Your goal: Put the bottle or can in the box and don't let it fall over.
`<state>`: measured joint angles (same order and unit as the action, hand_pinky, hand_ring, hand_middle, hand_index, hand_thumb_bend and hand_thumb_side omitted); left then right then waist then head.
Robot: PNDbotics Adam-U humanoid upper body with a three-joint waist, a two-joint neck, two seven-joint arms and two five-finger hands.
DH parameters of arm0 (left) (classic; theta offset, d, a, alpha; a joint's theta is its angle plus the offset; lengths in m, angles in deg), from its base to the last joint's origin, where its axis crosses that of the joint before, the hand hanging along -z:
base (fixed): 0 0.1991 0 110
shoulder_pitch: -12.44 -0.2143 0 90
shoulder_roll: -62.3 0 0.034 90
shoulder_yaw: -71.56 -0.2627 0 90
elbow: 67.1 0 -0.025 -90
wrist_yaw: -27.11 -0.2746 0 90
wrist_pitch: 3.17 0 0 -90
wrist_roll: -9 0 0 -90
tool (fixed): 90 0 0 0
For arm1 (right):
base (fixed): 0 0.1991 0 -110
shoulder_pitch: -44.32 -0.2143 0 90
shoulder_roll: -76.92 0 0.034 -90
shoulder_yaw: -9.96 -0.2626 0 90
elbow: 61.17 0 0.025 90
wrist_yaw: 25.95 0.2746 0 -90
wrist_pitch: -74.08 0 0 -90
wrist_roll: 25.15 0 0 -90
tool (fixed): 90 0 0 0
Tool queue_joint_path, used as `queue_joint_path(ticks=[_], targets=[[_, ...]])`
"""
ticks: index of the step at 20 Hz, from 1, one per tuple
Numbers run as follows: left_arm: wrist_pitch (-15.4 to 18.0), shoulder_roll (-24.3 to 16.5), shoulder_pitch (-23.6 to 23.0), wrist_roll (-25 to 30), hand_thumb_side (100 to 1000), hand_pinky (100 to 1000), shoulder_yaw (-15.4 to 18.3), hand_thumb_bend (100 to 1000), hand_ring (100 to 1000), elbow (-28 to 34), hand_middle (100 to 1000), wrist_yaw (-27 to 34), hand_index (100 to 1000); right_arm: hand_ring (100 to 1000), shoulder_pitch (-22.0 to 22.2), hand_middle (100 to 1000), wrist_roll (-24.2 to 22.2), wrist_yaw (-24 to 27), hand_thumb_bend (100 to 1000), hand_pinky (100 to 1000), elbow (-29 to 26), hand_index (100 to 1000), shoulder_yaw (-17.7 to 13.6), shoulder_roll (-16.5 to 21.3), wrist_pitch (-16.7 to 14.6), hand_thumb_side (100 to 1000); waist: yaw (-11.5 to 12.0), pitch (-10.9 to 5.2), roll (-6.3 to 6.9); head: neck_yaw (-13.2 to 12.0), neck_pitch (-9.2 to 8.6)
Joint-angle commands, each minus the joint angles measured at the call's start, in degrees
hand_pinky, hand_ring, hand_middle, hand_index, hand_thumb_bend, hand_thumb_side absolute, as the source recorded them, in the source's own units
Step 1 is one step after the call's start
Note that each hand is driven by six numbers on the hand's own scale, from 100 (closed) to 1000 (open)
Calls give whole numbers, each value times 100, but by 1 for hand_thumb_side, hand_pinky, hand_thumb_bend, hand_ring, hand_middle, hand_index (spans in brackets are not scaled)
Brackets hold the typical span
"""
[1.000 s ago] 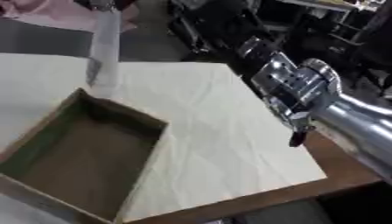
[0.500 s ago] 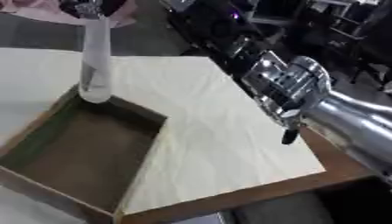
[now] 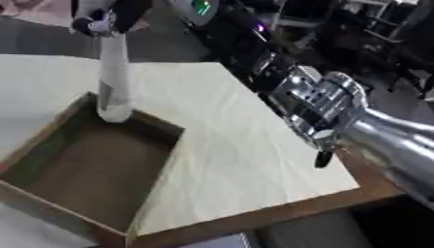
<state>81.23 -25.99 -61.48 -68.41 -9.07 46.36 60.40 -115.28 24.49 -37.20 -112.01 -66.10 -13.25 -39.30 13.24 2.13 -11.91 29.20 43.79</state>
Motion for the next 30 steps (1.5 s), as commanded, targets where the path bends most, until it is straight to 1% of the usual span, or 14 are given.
queue_joint_path(ticks=[1,6,9,10,13,17,20,25,27,28,29,30], targets=[[-58,-12,19,-27,751,617,55,165,769,113,656,-55,881,732,-76,158,64,-34,108,100,-168,273,-79,97,96,297,-39,-74,90,-20,33],[-104,-5,-22,-67,750,618,76,167,769,113,657,-81,881,736,-124,157,175,-62,111,100,-280,272,-66,96,138,303,-98,-149,93,-15,33],[-139,-3,-61,-126,750,619,106,169,770,113,657,-71,880,737,-118,156,277,-74,112,100,-384,271,-20,82,275,307,-159,-221,106,-38,33],[-155,-1,-79,-146,752,618,115,169,769,113,656,-71,880,736,-114,155,305,-88,123,100,-449,269,24,81,322,321,-186,-244,111,-52,33],[-196,6,-116,-174,752,617,126,169,769,113,656,-82,880,737,-80,156,378,-100,120,100,-721,270,187,68,496,323,-247,-282,124,-67,33],[-229,28,-157,-188,759,615,156,171,768,113,655,-132,880,738,40,162,397,-31,107,100,-1152,278,415,88,806,317,-278,-257,130,-57,33],[-251,41,-158,-174,761,613,163,171,768,113,654,-180,880,745,169,169,448,94,100,100,-1382,288,479,97,1046,291,-286,-216,124,-20,33],[-261,54,-137,-131,765,611,164,170,767,113,653,-236,880,768,339,196,445,227,100,100,-1600,320,545,109,1245,255,-272,-128,120,-3,33],[-254,57,-126,-122,766,611,172,171,767,113,653,-251,880,823,400,268,456,239,100,100,-1626,403,556,126,1266,241,-260,-98,124,1,33],[-252,58,-122,-123,766,611,178,171,767,113,653,-257,880,890,426,345,468,229,100,100,-1633,482,559,138,1265,285,-256,-85,126,-1,33],[-251,60,-120,-125,767,611,183,171,767,113,653,-263,880,950,458,416,476,183,156,100,-1647,551,565,159,1233,303,-256,-72,128,-8,33],[-250,63,-119,-125,767,611,186,171,767,113,653,-268,880,1000,485,534,470,130,346,201,-1659,668,569,173,1180,295,-256,-63,130,-13,33]])
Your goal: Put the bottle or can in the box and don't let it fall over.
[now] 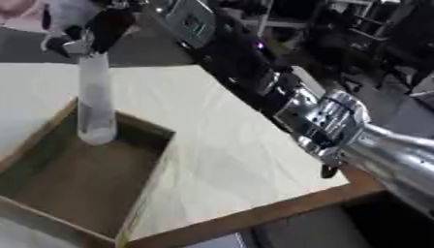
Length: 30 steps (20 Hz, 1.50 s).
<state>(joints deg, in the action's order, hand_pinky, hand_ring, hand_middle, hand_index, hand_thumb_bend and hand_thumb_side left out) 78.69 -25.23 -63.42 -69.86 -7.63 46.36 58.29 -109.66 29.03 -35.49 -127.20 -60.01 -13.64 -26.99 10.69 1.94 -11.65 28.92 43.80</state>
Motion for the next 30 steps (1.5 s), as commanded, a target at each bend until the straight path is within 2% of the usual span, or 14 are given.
queue_joint_path(ticks=[1,2,3,4,5,7,11,15,16,17,18,20,25,30], targets=[[5,-10,76,21,767,611,46,171,767,113,653,-64,880,1000,-42,601,-42,-106,432,287,-174,720,-20,233,-173,250,-6,-32,105,6,31],[7,-7,77,22,767,611,50,170,767,113,653,-71,880,1000,-6,617,-120,-166,439,309,-198,732,-16,255,-317,233,-12,-23,106,-1,31],[7,-3,77,22,766,610,55,166,767,113,652,-79,880,1000,35,783,-249,-227,427,508,-214,839,4,277,-471,100,-18,-12,106,-6,31],[8,1,78,21,768,610,60,170,767,113,652,-88,880,1000,74,824,-402,-285,400,555,-217,864,12,297,-614,100,-25,-1,106,-10,31],[9,5,78,22,769,610,65,170,767,113,652,-98,881,1000,110,901,-563,-349,457,645,-215,911,10,315,-764,173,-28,12,107,-12,31],[13,10,80,27,769,610,70,170,767,113,652,-115,881,1000,154,948,-832,-471,454,709,-191,940,-9,337,-1022,246,-31,32,108,-16,31],[24,16,93,39,769,609,73,170,767,113,652,-127,881,1000,186,965,-1087,-617,445,729,-121,945,-82,369,-1313,251,-31,66,112,-16,31],[39,11,92,54,770,609,75,169,767,113,652,-138,881,1000,182,964,-1037,-564,398,729,-161,947,-192,453,-1319,242,-41,87,117,-33,31],[41,10,88,57,770,609,77,169,767,113,652,-143,881,1000,174,968,-1002,-522,266,729,-186,947,-228,493,-1290,309,-46,89,118,-40,31],[43,9,82,57,770,609,79,169,767,113,652,-148,881,1000,161,963,-954,-478,375,728,-213,947,-273,549,-1254,230,-55,88,120,-52,31],[46,8,74,55,770,609,84,169,767,113,652,-153,881,1000,147,962,-896,-413,343,726,-246,948,-322,628,-1214,228,-69,87,122,-68,31],[54,6,56,49,770,609,93,168,767,113,652,-161,881,1000,133,962,-761,-217,311,723,-321,950,-426,814,-1113,223,-107,84,128,-114,31],[99,2,-3,31,769,609,125,166,767,113,652,-187,881,1000,254,969,-428,619,100,713,-582,957,-768,1491,-770,266,-248,83,168,-273,31],[241,-21,-90,34,766,608,158,158,766,113,652,-197,881,1000,746,964,-88,1590,100,699,-823,969,-1224,2317,-352,215,-457,116,268,-562,31]])
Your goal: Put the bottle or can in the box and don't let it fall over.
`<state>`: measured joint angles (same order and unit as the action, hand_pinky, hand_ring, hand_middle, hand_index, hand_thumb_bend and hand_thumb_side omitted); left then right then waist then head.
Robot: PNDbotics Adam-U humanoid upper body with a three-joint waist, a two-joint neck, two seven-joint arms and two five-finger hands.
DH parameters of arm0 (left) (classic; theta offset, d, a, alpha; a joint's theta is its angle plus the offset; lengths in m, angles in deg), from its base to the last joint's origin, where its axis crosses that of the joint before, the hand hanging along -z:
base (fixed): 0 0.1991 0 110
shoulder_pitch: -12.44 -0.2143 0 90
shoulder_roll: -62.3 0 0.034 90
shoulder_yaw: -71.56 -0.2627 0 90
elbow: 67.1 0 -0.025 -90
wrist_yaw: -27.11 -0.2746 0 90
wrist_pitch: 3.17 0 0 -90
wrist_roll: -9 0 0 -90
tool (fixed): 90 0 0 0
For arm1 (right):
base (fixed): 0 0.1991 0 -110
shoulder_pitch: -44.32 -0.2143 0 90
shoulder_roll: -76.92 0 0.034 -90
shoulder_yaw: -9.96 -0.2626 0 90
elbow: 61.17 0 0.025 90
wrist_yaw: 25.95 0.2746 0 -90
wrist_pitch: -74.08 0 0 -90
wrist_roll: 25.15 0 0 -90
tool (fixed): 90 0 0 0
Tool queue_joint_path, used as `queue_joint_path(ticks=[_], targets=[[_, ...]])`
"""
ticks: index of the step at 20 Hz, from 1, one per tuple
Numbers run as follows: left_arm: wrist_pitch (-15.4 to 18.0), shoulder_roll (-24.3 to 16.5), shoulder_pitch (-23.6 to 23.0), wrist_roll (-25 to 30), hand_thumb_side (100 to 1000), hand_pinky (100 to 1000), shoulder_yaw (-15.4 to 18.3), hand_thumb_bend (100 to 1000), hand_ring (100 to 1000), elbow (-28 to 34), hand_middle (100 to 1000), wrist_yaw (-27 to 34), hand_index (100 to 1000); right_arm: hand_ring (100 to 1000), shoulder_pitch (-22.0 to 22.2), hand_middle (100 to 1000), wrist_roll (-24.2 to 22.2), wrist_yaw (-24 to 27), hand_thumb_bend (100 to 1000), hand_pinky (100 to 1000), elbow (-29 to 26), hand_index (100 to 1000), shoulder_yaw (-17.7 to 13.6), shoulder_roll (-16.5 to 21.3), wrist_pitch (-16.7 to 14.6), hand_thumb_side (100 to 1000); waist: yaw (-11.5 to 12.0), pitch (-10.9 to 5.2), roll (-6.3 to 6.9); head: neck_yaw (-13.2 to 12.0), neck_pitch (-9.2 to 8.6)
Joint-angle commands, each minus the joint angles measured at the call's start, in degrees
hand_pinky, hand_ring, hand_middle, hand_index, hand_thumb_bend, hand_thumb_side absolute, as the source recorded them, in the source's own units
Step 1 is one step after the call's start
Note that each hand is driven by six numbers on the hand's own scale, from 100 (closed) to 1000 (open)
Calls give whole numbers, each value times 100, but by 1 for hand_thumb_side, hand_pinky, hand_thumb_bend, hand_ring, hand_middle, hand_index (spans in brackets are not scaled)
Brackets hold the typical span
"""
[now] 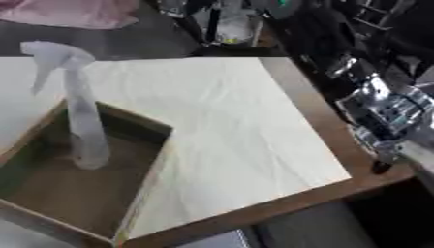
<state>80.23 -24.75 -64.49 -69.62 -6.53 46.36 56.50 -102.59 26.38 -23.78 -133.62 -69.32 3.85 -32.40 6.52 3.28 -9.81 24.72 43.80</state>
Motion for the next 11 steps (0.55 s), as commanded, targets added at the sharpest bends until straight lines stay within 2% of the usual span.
queue_joint_path(ticks=[1,4,8,11], targets=[[130,-74,-8,22,765,607,52,156,766,113,651,-27,881,1000,170,955,297,633,100,691,-239,968,-402,721,270,230,-89,-3,110,-229,31],[310,-93,-81,75,762,605,61,148,765,113,651,-58,881,1000,815,934,870,1382,100,682,-554,963,-808,1319,498,283,-213,81,207,-589,31],[640,-130,-147,170,756,604,61,132,764,113,650,-86,881,1000,1987,922,1677,2193,100,688,-1529,946,-1420,1898,527,206,-333,257,378,-1063,28],[982,-173,-186,246,749,604,49,120,763,113,655,-72,882,1000,2932,916,2364,2657,100,693,-2378,942,-1962,1991,348,141,-418,441,561,-1458,-130]])
